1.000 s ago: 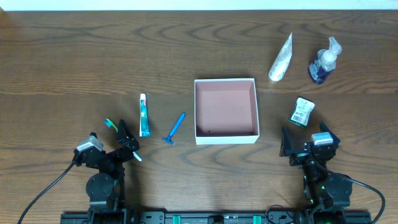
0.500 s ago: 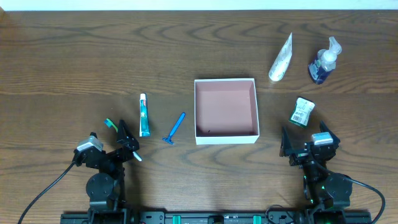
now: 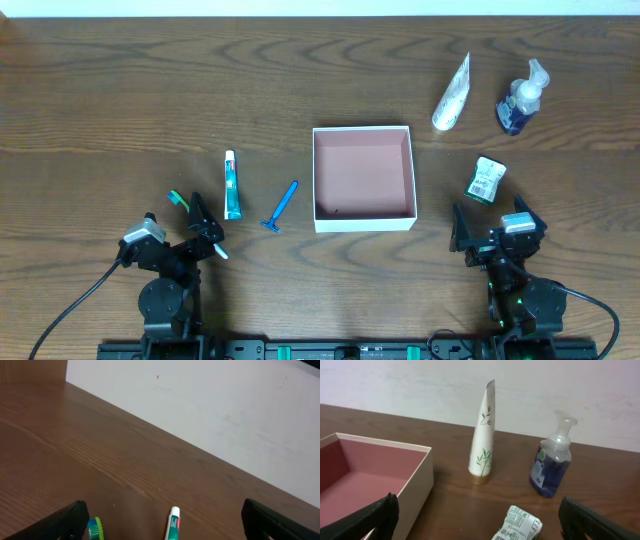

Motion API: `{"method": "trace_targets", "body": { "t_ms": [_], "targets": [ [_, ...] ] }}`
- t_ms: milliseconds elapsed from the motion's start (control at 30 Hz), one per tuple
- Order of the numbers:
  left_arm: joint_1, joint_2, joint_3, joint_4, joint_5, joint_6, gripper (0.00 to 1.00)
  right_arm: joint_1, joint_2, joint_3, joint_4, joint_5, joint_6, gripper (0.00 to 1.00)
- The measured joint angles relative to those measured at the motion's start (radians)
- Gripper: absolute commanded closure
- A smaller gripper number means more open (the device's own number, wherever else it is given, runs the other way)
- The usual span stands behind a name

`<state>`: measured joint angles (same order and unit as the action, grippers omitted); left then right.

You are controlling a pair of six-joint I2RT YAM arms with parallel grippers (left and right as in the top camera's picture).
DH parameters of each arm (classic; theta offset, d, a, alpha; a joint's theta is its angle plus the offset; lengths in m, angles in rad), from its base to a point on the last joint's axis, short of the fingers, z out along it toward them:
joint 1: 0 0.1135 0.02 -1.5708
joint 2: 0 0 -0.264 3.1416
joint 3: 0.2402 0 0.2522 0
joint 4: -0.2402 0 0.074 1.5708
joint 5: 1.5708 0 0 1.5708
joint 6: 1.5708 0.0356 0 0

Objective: Pack container

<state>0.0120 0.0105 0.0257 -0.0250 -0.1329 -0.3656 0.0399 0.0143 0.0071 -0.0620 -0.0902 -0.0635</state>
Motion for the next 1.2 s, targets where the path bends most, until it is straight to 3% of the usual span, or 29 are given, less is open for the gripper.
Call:
{"method": "trace_targets", "body": {
  "t_ms": [633,800,933,1200],
  "targets": [
    [0.0,0.0,0.0,0.0,0.0,0.0,0.02,0.0,0.0,0.0,0.023,0.026,-0.045,0.01],
    [0.0,0.0,0.0,0.0,0.0,0.0,0.02,0.0,-0.002,0.0,0.158,-0.155,0.072,0.01],
    [0.0,0.0,0.0,0.0,0.0,0.0,0.02,0.0,-0.002,0.0,0.194,-0.256,0.199,0.01],
    [0.0,0.0,0.0,0.0,0.0,0.0,0.02,0.0,0.034,0.044,0.198,-0.338,0.295,0.01]
  ]
}}
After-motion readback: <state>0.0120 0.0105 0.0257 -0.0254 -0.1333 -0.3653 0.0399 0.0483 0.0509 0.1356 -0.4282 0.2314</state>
